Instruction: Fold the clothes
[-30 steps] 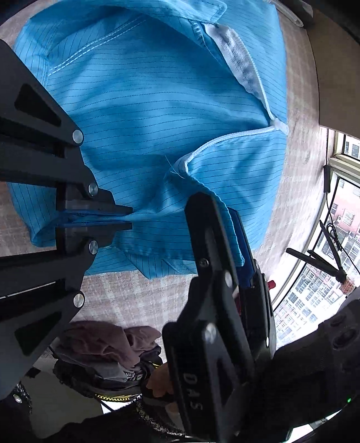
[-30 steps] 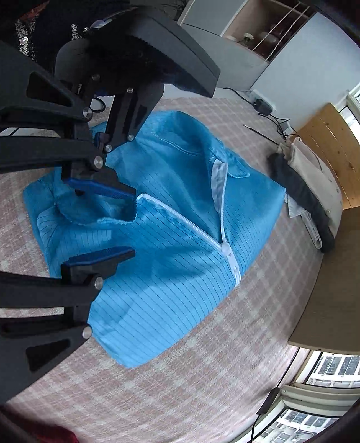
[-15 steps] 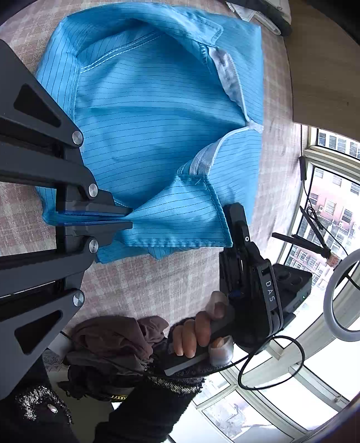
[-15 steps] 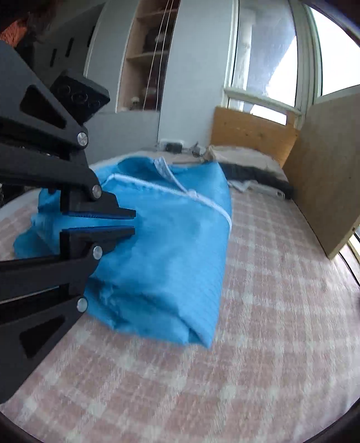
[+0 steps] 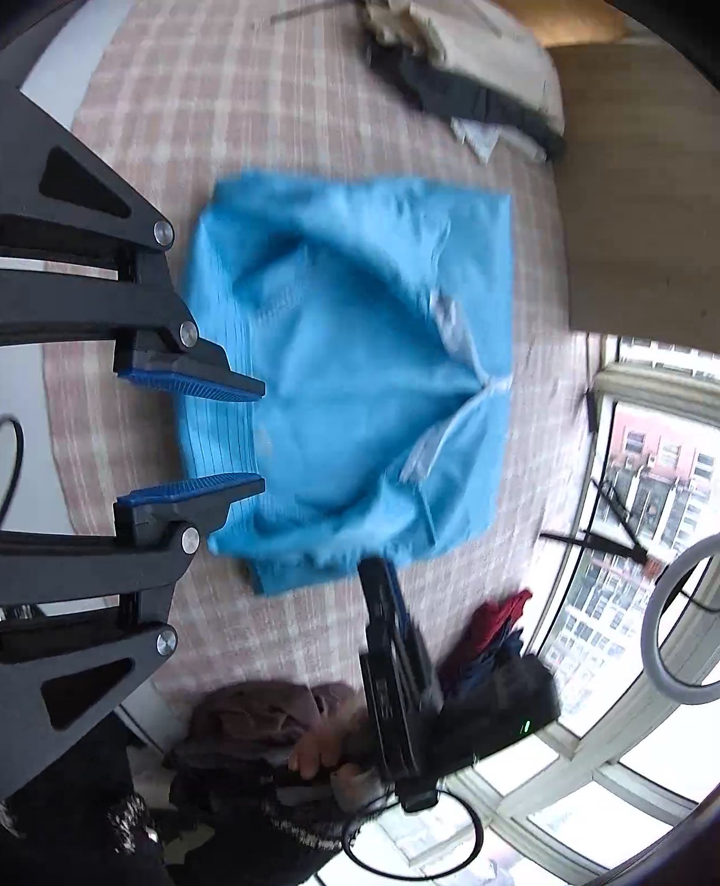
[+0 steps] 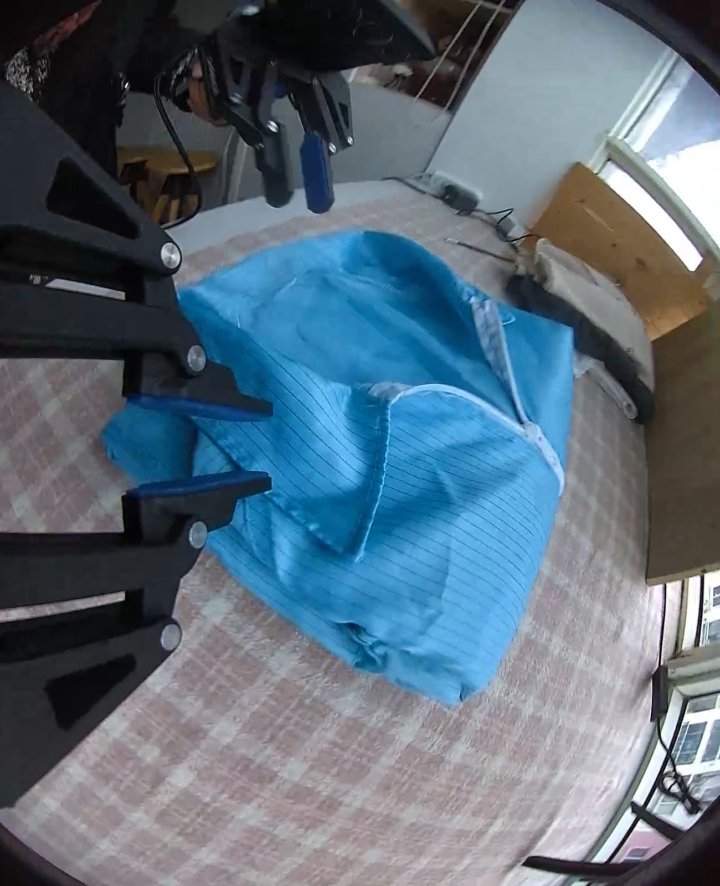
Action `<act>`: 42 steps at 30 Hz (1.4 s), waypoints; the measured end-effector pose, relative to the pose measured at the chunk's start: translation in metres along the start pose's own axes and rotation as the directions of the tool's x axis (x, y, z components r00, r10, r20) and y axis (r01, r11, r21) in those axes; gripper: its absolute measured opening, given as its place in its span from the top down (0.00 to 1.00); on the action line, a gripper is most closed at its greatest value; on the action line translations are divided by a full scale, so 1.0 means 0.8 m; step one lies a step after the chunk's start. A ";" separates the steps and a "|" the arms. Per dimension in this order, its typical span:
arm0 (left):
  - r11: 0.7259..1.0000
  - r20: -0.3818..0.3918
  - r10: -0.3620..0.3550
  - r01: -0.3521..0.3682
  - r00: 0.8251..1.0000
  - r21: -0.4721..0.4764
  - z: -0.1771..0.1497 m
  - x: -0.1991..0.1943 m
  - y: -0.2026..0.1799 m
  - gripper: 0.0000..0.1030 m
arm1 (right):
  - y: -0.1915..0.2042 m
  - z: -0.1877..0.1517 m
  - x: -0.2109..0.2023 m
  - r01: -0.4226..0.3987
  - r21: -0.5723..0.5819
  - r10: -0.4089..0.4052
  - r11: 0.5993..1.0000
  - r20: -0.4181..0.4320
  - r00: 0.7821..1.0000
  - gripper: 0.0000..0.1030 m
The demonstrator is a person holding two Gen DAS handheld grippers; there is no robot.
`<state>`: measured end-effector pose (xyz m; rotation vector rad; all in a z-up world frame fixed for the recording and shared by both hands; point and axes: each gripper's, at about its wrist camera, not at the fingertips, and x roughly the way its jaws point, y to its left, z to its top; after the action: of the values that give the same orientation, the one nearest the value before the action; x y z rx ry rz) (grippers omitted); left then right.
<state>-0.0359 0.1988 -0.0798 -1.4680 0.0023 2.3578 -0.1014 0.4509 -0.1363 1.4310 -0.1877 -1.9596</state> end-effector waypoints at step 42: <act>0.682 -0.198 -0.214 0.291 0.957 0.671 0.201 0.194 0.179 0.66 | 0.192 0.041 0.183 0.056 0.400 -0.056 0.915 -0.012 0.998 0.96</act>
<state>-0.2800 0.1425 -0.1675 -1.1042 0.6127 1.7413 -0.0845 0.2383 -0.1627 1.7087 -0.5839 -2.0466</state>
